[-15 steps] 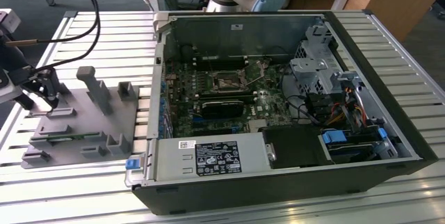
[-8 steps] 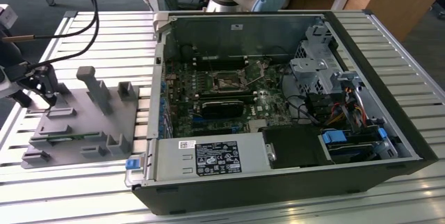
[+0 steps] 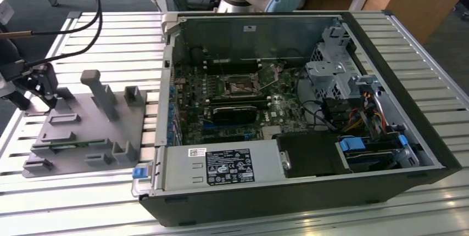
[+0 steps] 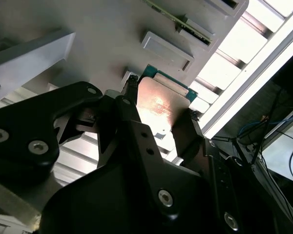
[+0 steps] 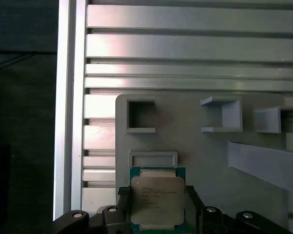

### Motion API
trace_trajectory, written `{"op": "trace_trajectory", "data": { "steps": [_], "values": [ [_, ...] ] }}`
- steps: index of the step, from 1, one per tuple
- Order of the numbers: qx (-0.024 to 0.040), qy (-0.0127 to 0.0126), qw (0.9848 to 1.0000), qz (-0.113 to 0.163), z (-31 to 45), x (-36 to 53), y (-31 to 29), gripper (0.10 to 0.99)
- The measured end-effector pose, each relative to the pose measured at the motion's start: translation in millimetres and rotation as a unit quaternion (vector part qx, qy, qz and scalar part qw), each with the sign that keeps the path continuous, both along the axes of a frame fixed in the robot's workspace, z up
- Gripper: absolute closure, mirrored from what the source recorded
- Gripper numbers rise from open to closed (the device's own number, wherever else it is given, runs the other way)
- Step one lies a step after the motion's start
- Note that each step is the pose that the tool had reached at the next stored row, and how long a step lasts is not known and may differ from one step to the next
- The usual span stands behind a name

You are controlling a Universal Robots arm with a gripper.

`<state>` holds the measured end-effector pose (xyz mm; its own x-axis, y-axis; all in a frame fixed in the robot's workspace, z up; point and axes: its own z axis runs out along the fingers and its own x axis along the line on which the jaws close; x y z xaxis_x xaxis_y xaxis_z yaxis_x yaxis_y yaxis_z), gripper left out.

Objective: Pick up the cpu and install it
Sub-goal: 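Pick up the cpu and move it towards the insertion slot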

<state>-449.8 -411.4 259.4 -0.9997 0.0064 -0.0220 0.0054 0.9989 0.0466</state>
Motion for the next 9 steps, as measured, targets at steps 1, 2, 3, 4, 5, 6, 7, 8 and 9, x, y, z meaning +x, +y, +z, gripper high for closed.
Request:
{"op": "trace_trajectory", "data": {
  "steps": [1, 2, 3, 4, 5, 6, 7, 8, 9],
  "values": [
    [0.0001, 0.0, 1.0, 0.0, 1.3, 0.0, 0.0, 0.553],
    [0.0002, 0.0, 1.0, 0.0, 2.6, 0.0, 0.0, 0.553],
    [0.0003, 0.0, 1.0, 0.0, 4.0, 0.0, 0.0, 0.553],
    [0.0003, 0.0, 1.0, 0.0, 5.5, 0.0, 0.0, 0.553],
    [0.0003, -0.0001, 1.0, 0.0, 7.1, 0.0, 0.0, 0.553],
    [0.0003, 0.0, 1.0, 0.0, 8.7, 0.0, 0.0, 0.553],
    [0.0004, 0.0, 1.0, 0.0, 10.3, 0.0, 0.0, 0.553],
    [0.0004, 0.0, 1.0, 0.0, 11.9, 0.0, 0.0, 0.553],
    [0.0005, 0.0, 1.0, 0.0, 13.6, 0.0, 0.0, 0.553]
  ]
}}
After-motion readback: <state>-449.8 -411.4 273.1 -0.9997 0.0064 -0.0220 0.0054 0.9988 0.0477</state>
